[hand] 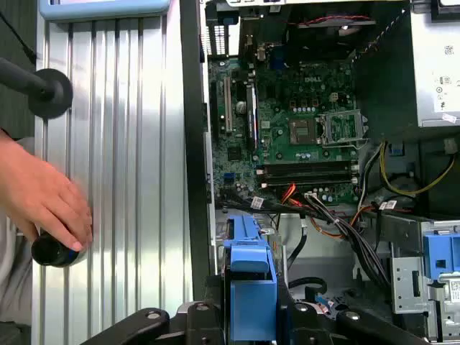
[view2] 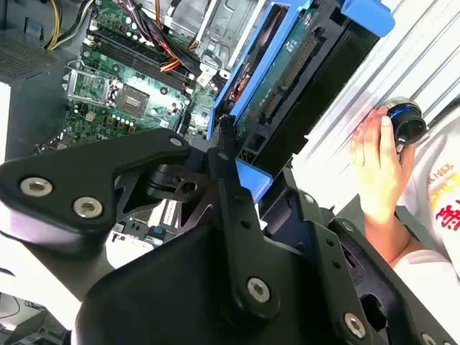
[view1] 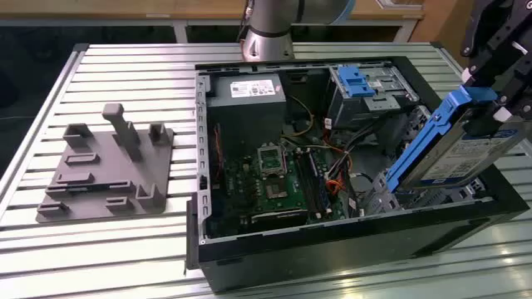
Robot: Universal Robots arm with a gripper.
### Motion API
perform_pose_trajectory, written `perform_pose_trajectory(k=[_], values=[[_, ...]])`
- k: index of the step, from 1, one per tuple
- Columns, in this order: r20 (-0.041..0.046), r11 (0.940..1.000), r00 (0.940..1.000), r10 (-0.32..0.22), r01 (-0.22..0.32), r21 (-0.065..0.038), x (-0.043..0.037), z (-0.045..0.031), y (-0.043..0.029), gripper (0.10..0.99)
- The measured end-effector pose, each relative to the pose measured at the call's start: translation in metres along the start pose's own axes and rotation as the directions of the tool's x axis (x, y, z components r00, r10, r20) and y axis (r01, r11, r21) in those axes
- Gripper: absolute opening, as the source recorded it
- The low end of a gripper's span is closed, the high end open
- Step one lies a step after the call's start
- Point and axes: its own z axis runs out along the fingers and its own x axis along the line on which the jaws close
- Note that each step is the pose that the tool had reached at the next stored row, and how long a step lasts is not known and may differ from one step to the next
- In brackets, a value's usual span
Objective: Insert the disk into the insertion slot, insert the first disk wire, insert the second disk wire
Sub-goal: 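Insert the disk into the insertion slot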
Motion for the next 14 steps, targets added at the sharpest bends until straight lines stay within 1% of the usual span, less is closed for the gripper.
perform_pose_trajectory(k=[11,14], values=[[0.0000,1.0000,1.0000,0.000,0.000,0.000,0.0000,0.0000,0.0000,0.365],[0.0017,1.0000,1.0000,0.000,0.000,0.000,-0.0001,0.0002,0.0000,0.365]])
